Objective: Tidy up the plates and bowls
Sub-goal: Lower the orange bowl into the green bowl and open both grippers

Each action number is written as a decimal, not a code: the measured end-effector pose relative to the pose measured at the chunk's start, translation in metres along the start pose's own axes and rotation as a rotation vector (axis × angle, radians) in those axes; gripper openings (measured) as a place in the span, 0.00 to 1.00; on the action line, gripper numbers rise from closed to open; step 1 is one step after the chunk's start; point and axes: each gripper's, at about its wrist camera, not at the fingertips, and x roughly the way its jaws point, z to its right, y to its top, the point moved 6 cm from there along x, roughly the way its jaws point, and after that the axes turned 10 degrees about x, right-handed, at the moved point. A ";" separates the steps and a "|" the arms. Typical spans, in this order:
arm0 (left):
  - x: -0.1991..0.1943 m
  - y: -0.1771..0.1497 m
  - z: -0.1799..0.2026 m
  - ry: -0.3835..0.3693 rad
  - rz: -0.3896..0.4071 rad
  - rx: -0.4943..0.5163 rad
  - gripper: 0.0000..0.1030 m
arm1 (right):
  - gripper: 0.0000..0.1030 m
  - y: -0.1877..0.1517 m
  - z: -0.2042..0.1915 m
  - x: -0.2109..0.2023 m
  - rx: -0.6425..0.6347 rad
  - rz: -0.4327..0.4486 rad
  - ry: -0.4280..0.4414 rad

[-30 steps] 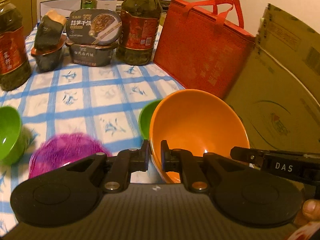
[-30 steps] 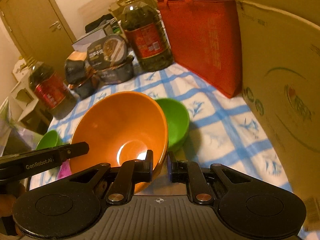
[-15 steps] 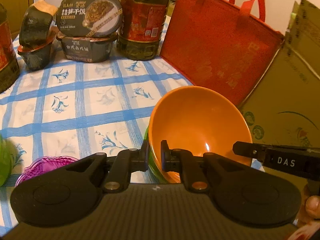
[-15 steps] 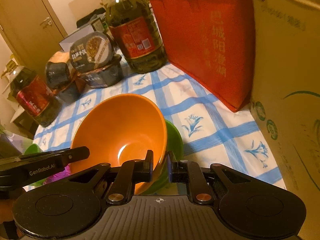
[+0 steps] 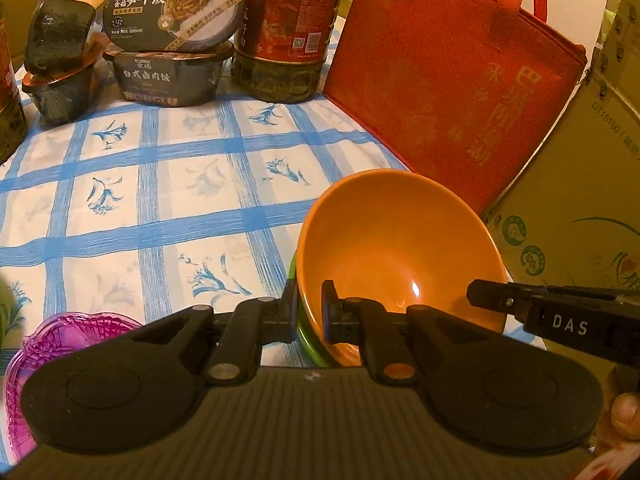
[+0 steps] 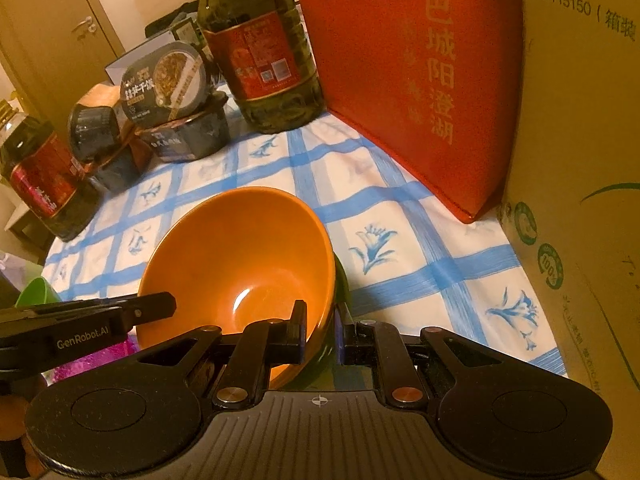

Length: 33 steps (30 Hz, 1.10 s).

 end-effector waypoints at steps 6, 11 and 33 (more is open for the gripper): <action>0.006 -0.001 -0.002 0.004 -0.003 0.001 0.09 | 0.13 -0.003 -0.002 0.006 -0.024 0.003 -0.014; 0.008 -0.001 -0.001 0.006 0.004 0.011 0.09 | 0.13 -0.005 -0.001 0.009 -0.035 0.010 -0.023; -0.036 -0.012 0.007 -0.012 0.083 -0.028 0.21 | 0.43 -0.011 0.001 -0.034 0.038 0.103 0.044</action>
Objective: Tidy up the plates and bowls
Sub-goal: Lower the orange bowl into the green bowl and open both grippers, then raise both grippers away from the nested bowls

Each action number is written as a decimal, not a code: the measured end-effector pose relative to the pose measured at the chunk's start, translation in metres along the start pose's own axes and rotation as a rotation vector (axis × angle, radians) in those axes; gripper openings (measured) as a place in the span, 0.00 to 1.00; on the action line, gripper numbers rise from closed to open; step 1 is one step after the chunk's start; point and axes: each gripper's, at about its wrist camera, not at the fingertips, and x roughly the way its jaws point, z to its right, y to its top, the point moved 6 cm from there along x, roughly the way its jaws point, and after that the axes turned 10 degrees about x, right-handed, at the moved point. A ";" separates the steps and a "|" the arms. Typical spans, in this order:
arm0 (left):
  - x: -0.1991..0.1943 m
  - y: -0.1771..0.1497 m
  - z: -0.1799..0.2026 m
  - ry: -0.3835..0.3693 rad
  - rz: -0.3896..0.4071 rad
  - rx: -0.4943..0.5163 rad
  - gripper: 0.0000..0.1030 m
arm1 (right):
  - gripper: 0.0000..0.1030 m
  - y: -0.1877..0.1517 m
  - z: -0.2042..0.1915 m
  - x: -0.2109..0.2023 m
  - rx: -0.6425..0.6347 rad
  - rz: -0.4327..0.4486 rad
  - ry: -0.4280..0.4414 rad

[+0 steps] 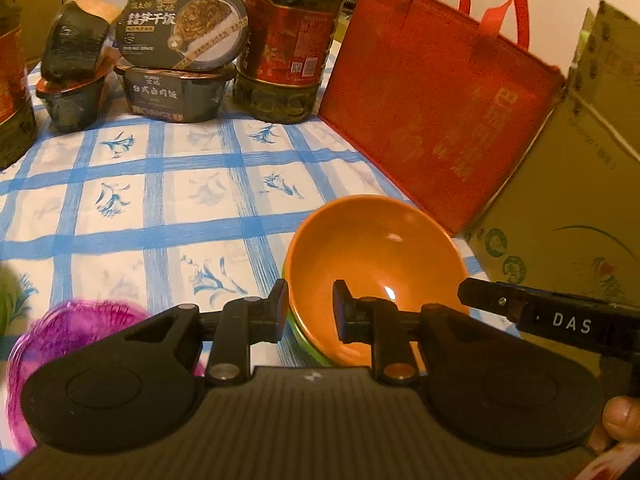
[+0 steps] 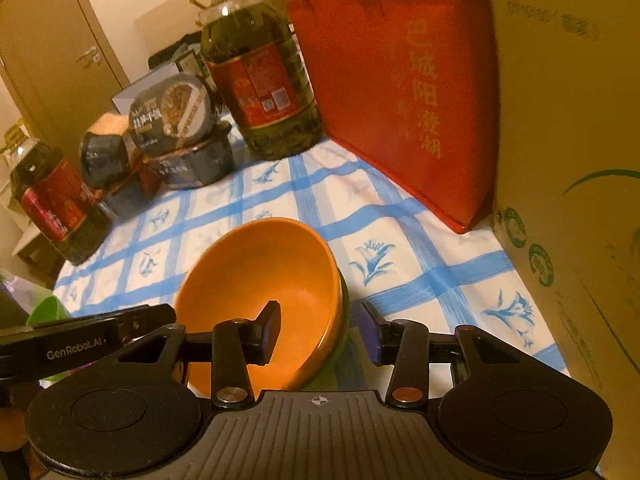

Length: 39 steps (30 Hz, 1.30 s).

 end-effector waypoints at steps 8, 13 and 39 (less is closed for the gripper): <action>-0.057 -0.032 0.010 -0.009 0.023 -0.029 0.24 | 0.52 -0.040 -0.012 -0.051 -0.007 0.001 -0.007; -0.097 -0.057 0.020 -0.015 0.033 -0.033 0.30 | 0.57 -0.074 -0.022 -0.087 -0.013 0.011 -0.003; -0.241 -0.212 -0.020 0.105 0.034 -0.136 0.60 | 0.65 -0.225 -0.063 -0.172 -0.038 -0.050 0.046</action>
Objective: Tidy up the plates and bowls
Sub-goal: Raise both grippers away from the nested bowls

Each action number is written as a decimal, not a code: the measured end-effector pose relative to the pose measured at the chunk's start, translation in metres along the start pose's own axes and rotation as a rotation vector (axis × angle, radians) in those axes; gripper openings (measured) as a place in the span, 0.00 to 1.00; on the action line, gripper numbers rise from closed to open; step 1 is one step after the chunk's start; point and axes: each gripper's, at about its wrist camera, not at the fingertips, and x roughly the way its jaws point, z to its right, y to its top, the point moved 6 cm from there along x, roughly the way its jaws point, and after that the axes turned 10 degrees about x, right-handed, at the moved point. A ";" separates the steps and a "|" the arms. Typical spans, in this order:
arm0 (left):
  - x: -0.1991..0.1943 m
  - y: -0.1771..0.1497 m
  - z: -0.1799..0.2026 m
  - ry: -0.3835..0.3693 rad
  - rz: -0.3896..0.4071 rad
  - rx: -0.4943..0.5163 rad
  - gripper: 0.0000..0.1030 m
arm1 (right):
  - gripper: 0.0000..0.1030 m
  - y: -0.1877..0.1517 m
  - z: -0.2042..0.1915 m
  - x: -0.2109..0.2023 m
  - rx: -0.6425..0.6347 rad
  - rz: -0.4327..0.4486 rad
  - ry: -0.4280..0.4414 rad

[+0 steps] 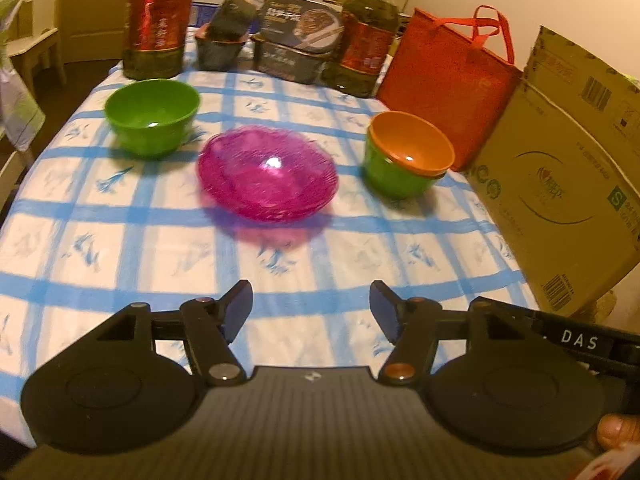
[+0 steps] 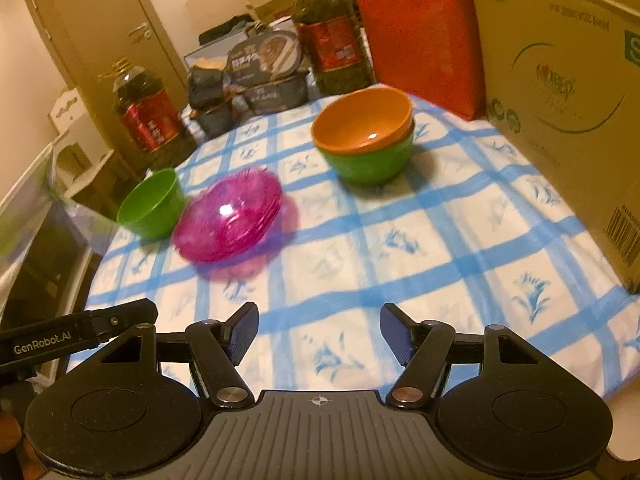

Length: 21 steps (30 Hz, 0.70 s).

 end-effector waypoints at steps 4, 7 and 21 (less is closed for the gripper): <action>-0.008 -0.011 -0.010 0.016 -0.002 -0.020 0.64 | 0.66 -0.010 -0.008 0.001 -0.012 -0.018 0.007; -0.012 -0.017 -0.018 0.027 -0.005 -0.032 0.64 | 0.66 -0.014 -0.014 0.006 -0.024 -0.032 0.014; -0.012 -0.029 -0.043 0.062 -0.021 -0.072 0.66 | 0.66 -0.029 -0.033 0.020 -0.067 -0.070 0.019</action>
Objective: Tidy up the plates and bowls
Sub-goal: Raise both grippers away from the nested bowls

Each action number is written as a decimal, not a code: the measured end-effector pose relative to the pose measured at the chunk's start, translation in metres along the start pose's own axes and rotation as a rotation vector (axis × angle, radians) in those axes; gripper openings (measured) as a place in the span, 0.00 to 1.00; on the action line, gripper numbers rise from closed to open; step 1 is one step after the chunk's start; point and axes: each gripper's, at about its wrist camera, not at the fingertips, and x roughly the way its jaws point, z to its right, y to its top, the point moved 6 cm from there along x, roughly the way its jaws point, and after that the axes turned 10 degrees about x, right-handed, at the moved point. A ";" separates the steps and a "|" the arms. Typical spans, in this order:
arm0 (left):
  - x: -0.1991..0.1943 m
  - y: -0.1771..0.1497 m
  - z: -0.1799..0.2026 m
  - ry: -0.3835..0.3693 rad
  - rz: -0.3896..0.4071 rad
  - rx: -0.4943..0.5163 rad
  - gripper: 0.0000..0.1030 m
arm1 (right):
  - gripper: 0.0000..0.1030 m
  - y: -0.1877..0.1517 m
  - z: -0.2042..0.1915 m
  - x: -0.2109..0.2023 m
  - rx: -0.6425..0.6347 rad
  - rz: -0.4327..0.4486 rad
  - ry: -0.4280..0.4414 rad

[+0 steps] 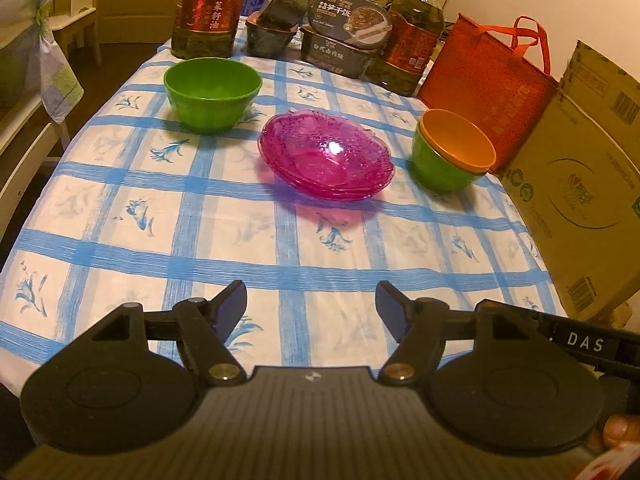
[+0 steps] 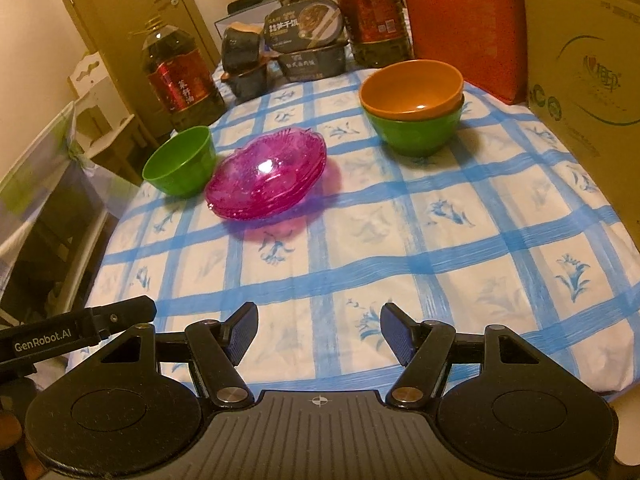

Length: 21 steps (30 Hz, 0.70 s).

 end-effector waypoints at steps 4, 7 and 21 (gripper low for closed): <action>0.000 -0.001 -0.004 0.013 -0.001 0.001 0.67 | 0.66 -0.001 -0.004 0.003 -0.009 -0.007 0.001; -0.001 -0.002 -0.006 0.022 -0.001 0.003 0.67 | 0.66 -0.001 -0.007 0.006 -0.016 -0.013 0.001; 0.005 0.003 -0.031 0.051 0.000 -0.021 0.73 | 0.66 0.001 -0.020 0.024 -0.041 -0.039 0.000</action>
